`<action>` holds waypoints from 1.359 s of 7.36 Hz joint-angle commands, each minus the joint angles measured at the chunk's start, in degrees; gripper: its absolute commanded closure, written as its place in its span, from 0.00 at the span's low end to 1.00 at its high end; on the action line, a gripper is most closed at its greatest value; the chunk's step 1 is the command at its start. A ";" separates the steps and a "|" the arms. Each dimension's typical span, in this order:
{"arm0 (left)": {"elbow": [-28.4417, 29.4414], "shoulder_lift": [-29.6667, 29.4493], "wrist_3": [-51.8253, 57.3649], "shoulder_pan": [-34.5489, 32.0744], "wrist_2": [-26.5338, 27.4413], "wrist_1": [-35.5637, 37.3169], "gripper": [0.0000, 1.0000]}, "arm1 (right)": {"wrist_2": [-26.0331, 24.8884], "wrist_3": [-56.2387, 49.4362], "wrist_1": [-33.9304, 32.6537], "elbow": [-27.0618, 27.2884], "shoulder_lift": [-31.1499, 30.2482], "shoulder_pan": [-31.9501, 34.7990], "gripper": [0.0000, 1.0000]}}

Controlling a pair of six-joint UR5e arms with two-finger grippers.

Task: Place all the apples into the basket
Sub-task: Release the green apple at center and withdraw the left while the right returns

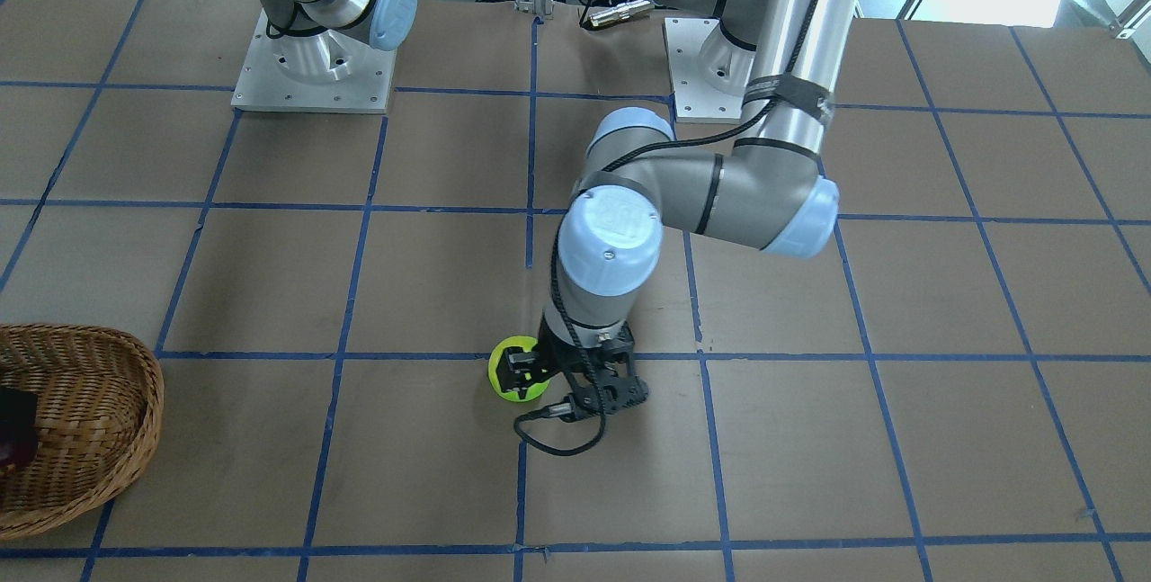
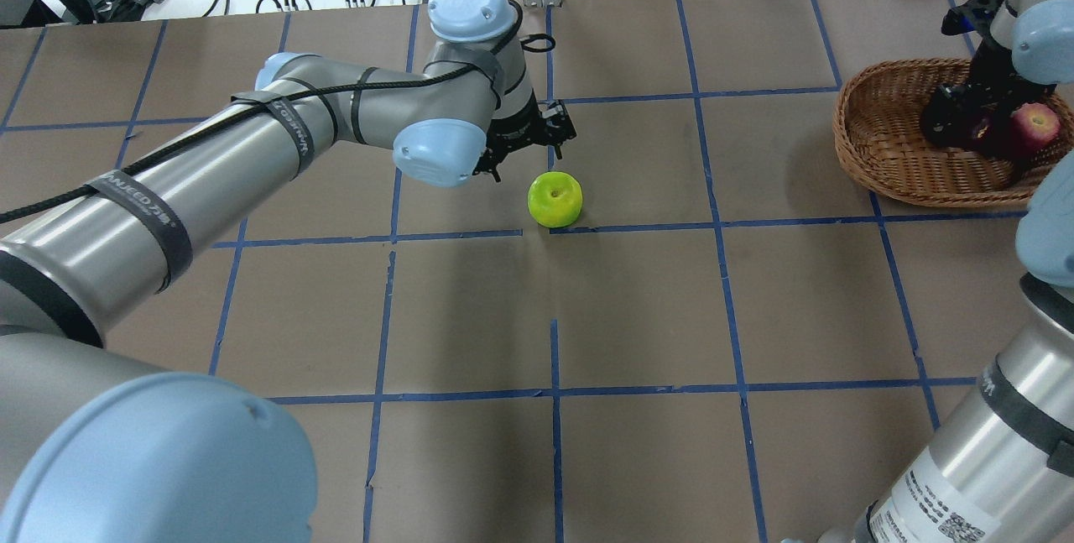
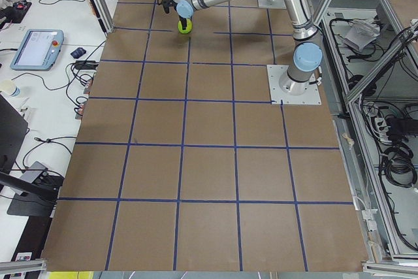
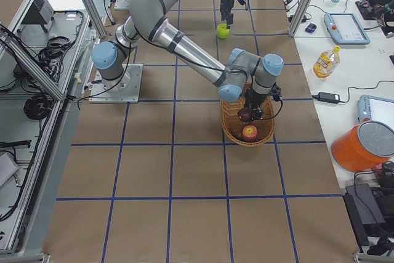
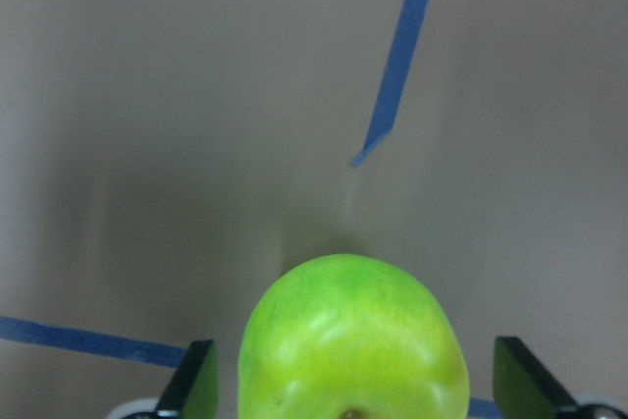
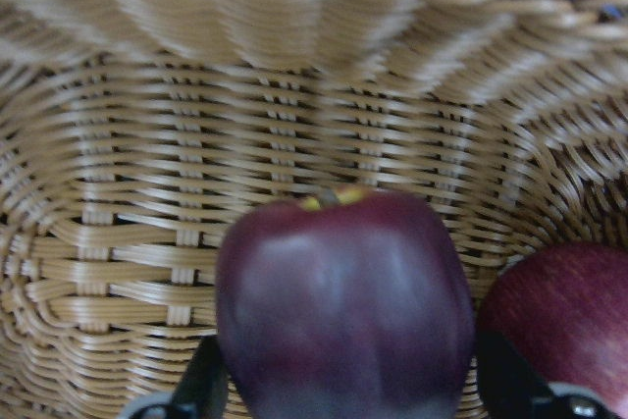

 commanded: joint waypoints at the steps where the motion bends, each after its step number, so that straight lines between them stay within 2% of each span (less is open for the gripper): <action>1: 1.12 7.26 17.42 9.74 -2.59 -5.88 0.00 | -1.11 -0.84 6.54 -1.07 -0.83 -1.63 0.00; 3: 3.49 14.56 28.52 18.61 -0.09 -21.21 0.00 | -0.33 -0.40 8.34 -0.81 -4.00 -0.76 0.00; 4: 3.67 20.51 28.75 18.57 0.02 -33.48 0.00 | -0.24 -0.23 11.22 -0.99 -5.66 -0.06 0.00; 5: 4.11 24.23 28.84 19.27 0.02 -36.12 0.00 | -0.33 1.08 11.51 -0.99 -7.85 1.95 0.00; 7: 3.33 27.41 28.84 20.15 7.10 -37.29 0.00 | -0.15 7.20 14.39 -0.90 -12.43 12.37 0.00; 8: 3.50 28.04 28.32 20.06 5.92 -37.12 0.00 | 1.24 14.64 14.41 -0.99 -13.66 19.13 0.00; 10: 0.96 29.61 28.58 19.45 5.55 -37.03 0.00 | 7.64 31.50 15.37 -0.81 -14.64 27.95 0.00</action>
